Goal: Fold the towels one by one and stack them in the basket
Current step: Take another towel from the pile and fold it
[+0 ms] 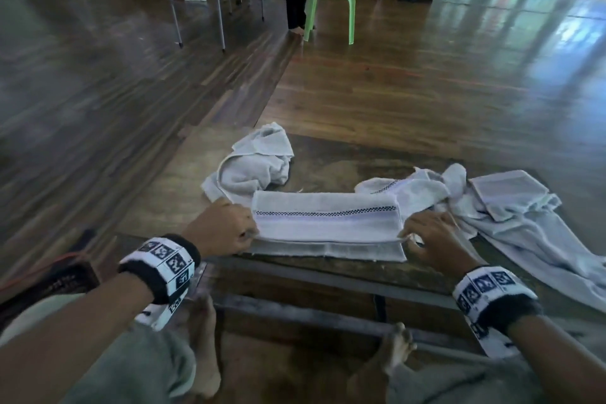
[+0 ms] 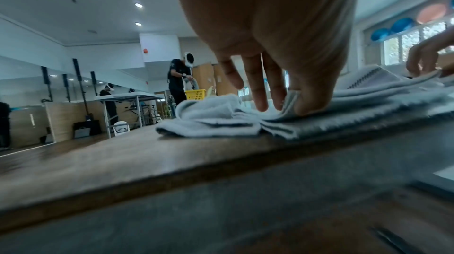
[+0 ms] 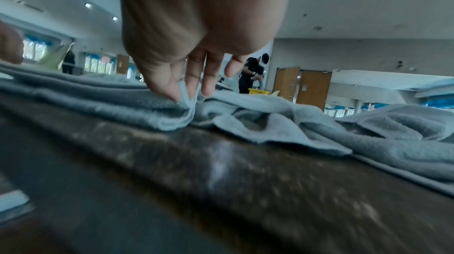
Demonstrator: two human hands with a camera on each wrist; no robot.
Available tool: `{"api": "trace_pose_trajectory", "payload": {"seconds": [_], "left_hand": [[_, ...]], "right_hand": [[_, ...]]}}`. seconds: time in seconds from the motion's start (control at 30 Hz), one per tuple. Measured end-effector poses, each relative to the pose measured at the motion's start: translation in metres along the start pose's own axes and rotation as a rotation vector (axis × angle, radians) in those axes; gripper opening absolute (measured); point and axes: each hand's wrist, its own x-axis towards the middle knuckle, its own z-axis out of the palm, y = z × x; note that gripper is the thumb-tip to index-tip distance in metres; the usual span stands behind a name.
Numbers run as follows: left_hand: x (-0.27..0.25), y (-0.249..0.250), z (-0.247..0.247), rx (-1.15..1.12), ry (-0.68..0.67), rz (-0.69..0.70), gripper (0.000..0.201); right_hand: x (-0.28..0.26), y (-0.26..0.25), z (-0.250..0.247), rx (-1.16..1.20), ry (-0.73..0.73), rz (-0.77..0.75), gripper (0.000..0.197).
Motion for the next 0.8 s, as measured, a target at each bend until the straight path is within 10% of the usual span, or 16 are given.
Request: {"api": "trace_pose_trajectory", "payload": {"seconds": [0.8], "left_hand": [[-0.023,0.014,0.03,-0.134,-0.001,-0.151,0.014]], "right_hand": [[-0.024,-0.016,0.016,-0.026,-0.121,0.004,0.029]]}}
